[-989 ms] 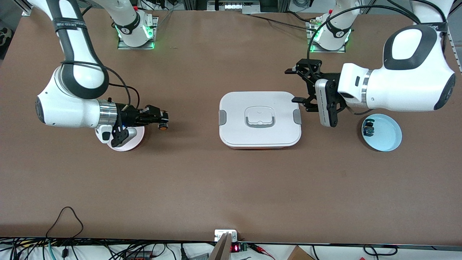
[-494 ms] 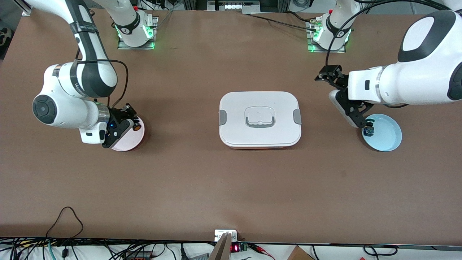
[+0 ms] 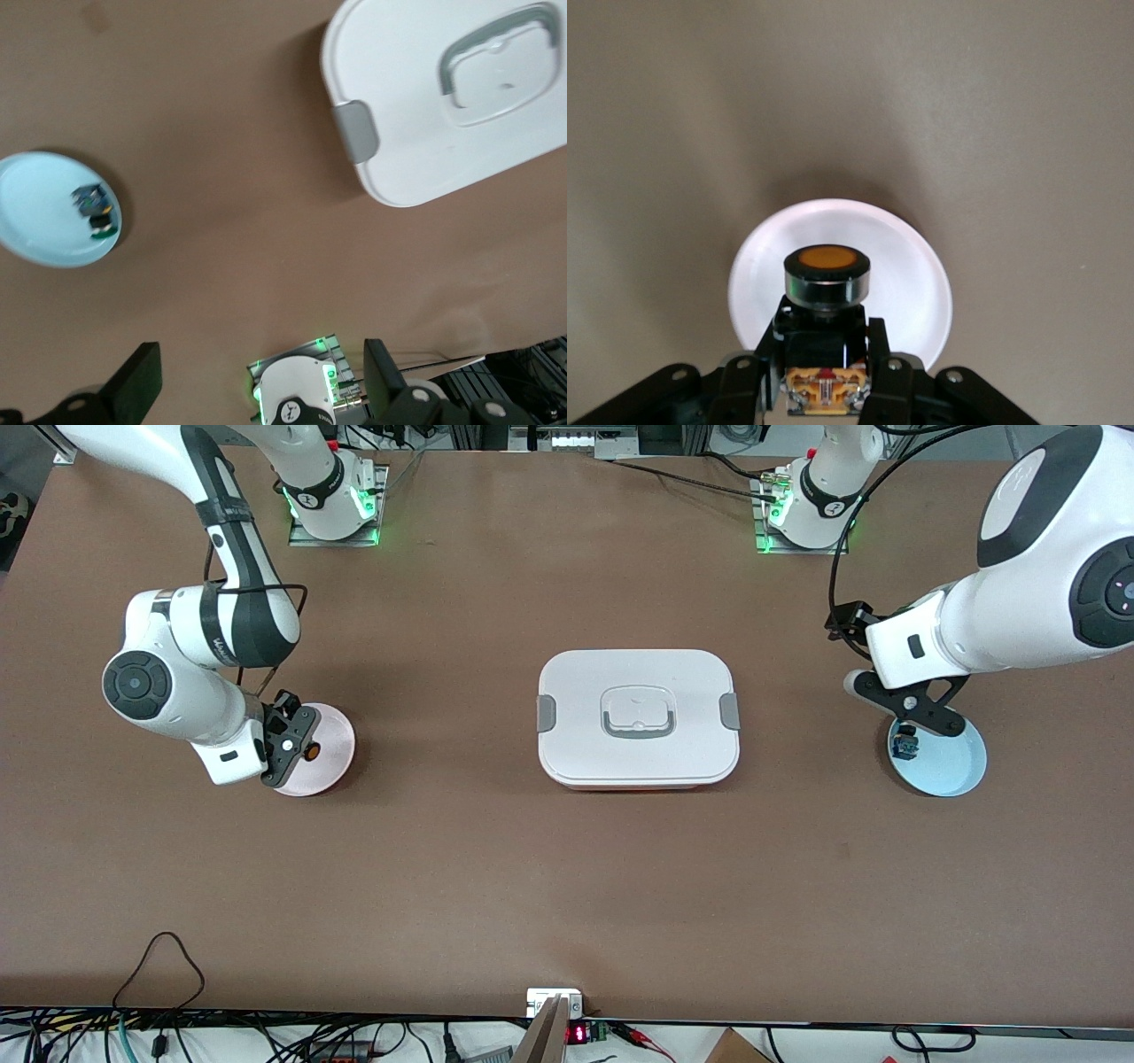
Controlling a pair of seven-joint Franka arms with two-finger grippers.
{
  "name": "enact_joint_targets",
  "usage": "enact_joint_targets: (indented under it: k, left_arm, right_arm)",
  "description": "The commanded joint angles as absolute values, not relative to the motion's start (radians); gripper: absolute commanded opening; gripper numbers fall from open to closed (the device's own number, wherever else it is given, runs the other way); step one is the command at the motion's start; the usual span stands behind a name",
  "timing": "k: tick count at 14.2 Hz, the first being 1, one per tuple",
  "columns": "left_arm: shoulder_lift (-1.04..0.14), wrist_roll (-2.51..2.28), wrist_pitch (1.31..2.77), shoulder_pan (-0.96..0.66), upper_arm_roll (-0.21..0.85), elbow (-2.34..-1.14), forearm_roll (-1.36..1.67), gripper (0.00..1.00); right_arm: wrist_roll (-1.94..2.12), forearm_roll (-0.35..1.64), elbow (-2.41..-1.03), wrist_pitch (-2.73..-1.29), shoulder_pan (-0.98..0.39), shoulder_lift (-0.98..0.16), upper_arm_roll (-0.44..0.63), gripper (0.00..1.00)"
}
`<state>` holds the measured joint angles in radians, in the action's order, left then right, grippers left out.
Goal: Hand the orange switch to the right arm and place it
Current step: 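Lower the switch onto the white plate while the left gripper retracts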
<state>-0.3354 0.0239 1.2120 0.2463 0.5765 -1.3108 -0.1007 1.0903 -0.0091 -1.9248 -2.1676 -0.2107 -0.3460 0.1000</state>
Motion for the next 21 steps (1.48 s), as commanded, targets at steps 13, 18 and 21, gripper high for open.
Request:
enact_joint_targets:
  k: [13,18,21]
  left_arm:
    - [0.035,-0.011,1.646,-0.08,-0.005,-1.687,-0.037,1.0]
    - [0.026,-0.018,1.588,-0.074,0.008,-1.652,-0.044,1.0]
    - [0.025,-0.02,1.583,-0.075,0.014,-1.641,-0.048,1.0]
  right_arm:
    - [1.307,-0.031,-2.218,-2.537,-0.153,-0.353,0.087,0.0]
    - [1.338,-0.029,-2.218,-2.586,-0.152,-0.387,0.089,0.0]
    - [1.324,-0.022,-2.217,-2.585,-0.153,-0.396,0.089,0.99]
